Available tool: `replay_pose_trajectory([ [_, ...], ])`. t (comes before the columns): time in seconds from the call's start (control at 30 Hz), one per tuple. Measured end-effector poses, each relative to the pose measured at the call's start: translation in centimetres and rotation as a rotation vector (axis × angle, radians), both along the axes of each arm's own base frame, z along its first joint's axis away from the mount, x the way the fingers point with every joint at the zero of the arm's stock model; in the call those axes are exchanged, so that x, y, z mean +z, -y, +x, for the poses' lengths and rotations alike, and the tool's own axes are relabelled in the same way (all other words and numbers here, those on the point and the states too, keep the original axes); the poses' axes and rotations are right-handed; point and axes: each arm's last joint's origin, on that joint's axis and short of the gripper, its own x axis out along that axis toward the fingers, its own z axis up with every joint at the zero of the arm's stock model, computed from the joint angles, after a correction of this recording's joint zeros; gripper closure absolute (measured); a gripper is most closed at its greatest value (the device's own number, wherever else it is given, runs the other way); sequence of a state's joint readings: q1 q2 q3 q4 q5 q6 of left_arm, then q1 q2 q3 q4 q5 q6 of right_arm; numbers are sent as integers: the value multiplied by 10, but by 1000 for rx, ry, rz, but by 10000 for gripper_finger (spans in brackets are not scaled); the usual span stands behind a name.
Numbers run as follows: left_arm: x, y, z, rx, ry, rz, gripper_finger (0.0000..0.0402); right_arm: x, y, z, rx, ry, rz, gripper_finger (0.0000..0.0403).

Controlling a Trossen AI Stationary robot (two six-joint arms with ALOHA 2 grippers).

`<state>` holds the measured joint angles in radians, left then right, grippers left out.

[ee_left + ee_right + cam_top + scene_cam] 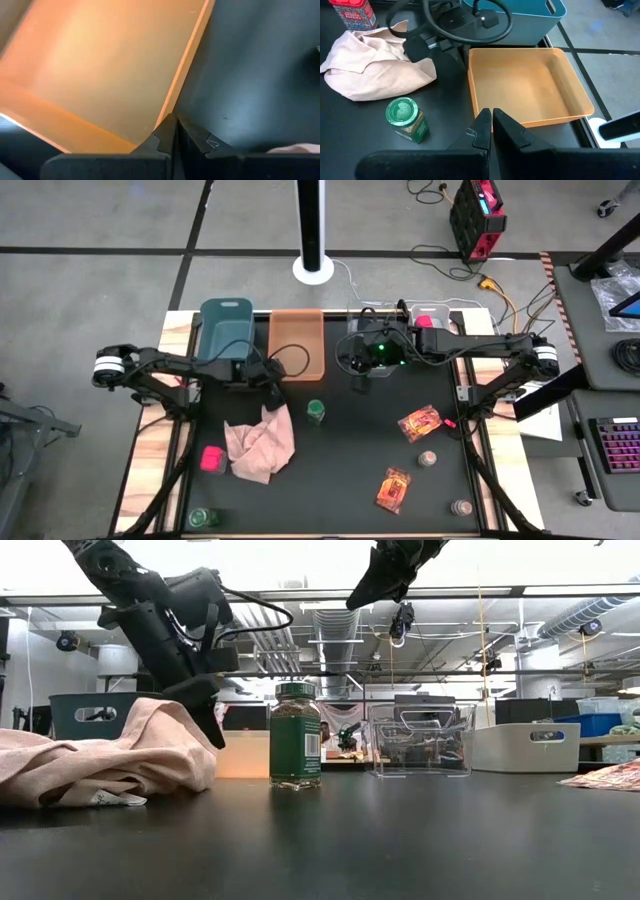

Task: Sort spices by type
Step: Adjust the bins, then put the top orange seasoning pack into the blue bin

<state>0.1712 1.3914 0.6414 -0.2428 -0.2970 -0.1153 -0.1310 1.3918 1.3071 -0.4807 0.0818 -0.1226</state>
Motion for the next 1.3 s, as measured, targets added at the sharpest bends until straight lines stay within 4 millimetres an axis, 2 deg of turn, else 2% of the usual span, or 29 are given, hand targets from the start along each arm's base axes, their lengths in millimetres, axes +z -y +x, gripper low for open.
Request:
replay_pose_trajectory([
  [0.33,1,-5,0,13,7,-3,401,-2,0,0,-5,-4,7,394],
  [0.73,23,-3,13,-46,97,-40,401,-5,1,-3,-60,-45,-1,394],
  [0.87,41,10,14,-117,171,-13,401,-9,1,-7,-126,-91,12,394],
  [1.07,86,42,3,-306,387,70,401,-16,0,-15,-229,-180,46,394],
  [1.17,101,55,-8,-407,486,127,401,-19,-11,-17,-221,-223,68,394],
  [1.3,110,68,-21,-498,549,169,401,-23,-33,-21,-201,-271,106,394],
])
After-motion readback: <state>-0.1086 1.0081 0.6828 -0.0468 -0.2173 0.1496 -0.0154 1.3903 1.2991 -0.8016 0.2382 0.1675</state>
